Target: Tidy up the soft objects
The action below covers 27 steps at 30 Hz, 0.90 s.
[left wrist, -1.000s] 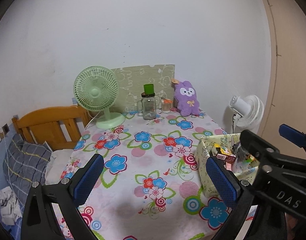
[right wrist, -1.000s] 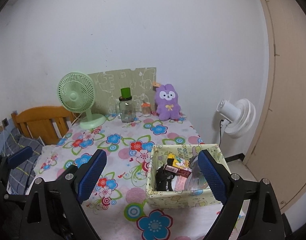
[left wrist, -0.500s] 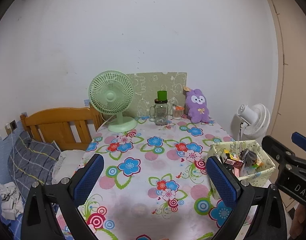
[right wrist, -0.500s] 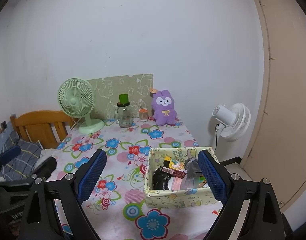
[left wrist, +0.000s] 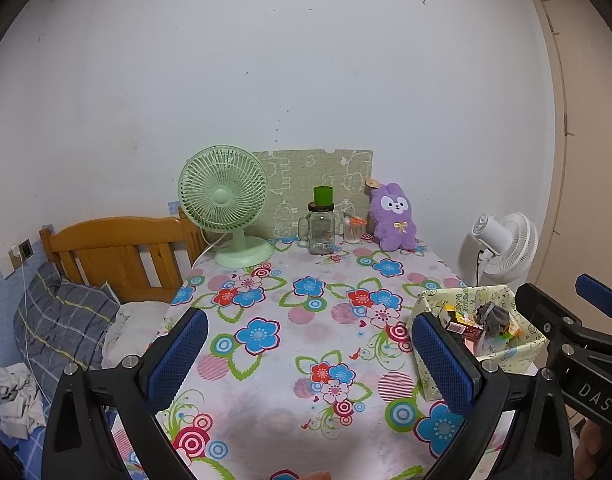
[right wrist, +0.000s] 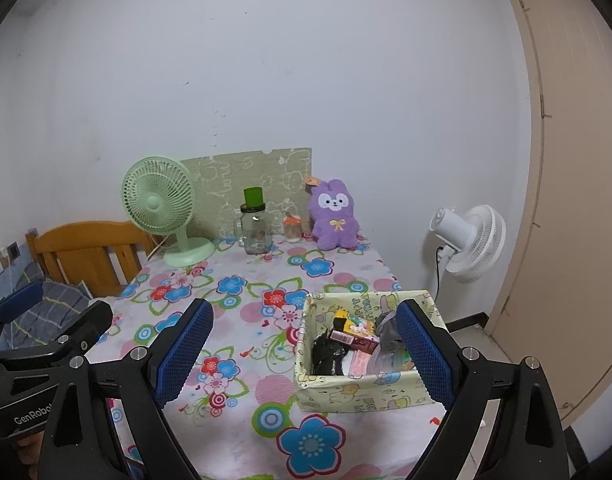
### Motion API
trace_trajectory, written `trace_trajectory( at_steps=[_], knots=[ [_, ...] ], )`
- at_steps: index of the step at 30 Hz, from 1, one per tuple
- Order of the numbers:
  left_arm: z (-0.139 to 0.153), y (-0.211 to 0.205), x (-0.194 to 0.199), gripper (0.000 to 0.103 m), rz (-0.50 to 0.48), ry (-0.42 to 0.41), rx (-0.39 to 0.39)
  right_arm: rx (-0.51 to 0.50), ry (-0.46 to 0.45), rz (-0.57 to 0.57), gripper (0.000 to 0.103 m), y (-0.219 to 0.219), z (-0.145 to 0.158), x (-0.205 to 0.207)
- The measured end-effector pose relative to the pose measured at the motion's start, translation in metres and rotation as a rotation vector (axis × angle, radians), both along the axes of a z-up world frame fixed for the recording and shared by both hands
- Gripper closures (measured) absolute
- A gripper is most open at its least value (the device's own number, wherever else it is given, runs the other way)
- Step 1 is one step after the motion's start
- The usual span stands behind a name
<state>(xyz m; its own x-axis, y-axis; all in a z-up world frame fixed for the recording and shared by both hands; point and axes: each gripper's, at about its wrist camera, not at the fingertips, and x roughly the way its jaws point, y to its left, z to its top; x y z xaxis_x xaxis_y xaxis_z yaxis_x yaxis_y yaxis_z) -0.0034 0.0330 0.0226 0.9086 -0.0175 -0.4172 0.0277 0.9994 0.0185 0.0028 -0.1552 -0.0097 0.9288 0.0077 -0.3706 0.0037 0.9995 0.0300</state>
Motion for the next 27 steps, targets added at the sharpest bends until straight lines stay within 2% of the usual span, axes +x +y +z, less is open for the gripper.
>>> trace_trajectory(
  at_steps=[27],
  knots=[
    [-0.004, 0.000, 0.007, 0.000, 0.013, 0.023, -0.003, 0.011, 0.026, 0.011, 0.009, 0.001, -0.006, 0.012]
  ],
)
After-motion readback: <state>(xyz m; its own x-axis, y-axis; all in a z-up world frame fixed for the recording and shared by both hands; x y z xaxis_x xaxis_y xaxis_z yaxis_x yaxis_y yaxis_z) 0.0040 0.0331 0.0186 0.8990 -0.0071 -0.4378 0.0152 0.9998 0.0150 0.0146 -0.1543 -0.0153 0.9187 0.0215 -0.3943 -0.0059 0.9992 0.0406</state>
